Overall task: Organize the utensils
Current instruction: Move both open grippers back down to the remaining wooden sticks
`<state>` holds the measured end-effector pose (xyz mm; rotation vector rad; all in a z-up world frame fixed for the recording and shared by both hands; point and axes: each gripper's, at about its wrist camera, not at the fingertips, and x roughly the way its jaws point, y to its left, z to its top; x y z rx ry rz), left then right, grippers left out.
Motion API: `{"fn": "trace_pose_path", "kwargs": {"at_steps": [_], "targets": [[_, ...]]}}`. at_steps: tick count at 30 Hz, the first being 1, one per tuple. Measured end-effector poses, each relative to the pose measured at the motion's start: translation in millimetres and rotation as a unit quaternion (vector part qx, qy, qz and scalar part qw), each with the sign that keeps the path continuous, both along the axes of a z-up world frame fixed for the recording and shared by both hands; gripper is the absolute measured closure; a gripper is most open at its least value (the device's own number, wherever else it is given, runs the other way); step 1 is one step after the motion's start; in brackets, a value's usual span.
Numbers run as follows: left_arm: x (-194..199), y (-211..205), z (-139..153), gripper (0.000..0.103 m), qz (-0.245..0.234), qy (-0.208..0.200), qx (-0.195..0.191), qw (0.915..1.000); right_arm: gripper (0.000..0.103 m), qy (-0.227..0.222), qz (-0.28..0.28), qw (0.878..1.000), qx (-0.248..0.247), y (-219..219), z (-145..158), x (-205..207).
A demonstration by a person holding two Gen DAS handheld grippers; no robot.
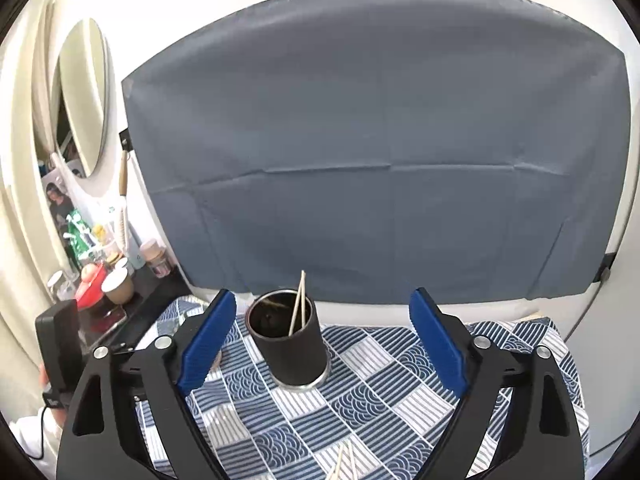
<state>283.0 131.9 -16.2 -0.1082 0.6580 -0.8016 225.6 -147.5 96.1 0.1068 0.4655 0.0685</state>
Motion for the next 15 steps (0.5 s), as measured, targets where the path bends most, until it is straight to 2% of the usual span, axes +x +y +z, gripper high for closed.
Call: {"fn": "trace_pose_path", "kwargs": {"at_steps": [7,15], "targets": [[-53,-19,-13,0.018,0.003,0.020,0.021,0.9996,0.017,0.049,0.030,0.998,-0.018,-14,-15,-27],[-113,-48,-44,0.017,-0.006,0.060,0.046,0.9971,0.016,0.123,0.053,0.991,-0.032,-40,-67,-67]]}}
